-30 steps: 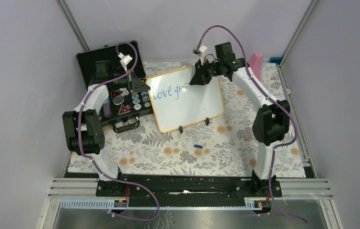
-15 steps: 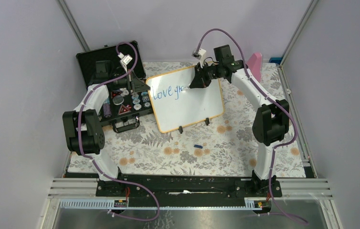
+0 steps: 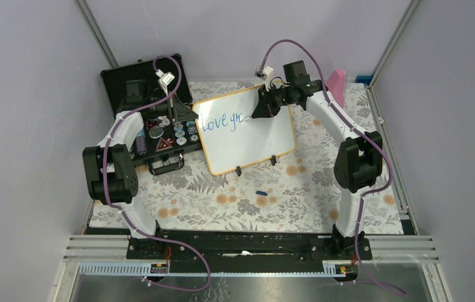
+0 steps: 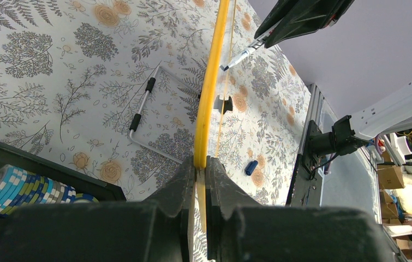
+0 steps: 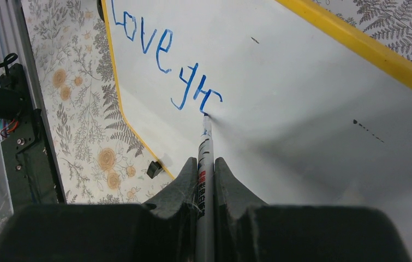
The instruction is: Write a sentence on the whiteboard
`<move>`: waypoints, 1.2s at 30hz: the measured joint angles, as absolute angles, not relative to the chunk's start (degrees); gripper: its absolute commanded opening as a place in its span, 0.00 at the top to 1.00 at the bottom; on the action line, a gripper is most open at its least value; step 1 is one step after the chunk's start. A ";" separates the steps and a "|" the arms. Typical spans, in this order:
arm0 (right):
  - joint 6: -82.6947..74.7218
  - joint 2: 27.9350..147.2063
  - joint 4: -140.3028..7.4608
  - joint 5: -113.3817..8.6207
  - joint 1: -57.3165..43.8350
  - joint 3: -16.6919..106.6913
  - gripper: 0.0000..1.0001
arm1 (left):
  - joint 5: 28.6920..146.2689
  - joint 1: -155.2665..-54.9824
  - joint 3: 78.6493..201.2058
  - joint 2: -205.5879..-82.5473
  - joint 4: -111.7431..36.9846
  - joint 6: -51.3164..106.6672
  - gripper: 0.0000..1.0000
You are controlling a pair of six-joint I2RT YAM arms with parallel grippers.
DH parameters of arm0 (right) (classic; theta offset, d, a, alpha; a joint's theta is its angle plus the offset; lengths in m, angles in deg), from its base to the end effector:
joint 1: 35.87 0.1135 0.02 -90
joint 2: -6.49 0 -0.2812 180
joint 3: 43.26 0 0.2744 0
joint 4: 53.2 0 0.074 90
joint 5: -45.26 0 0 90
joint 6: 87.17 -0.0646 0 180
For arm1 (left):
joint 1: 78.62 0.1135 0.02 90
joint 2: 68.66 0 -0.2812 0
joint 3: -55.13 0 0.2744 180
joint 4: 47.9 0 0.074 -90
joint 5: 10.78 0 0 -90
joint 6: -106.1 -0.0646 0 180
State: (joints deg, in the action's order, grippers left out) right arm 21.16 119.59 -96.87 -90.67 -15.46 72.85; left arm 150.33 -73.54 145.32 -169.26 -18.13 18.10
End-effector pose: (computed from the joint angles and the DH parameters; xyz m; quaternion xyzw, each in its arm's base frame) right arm 0.4473 0.2160 0.3091 -0.4311 0.7353 0.3615 0.3778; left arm 0.4179 -0.0242 0.2791 0.1989 0.7516 -0.5180 0.3567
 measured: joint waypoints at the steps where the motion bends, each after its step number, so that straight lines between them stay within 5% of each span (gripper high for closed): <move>1: 21.20 119.57 -96.87 -90.65 -15.60 72.85 1.00 | 150.33 -73.54 145.32 -169.26 -18.13 18.10 1.00; 36: 21.50 117.86 -97.59 -90.93 -16.56 74.18 1.00 | 150.37 -73.54 145.32 -169.26 -18.11 18.10 1.00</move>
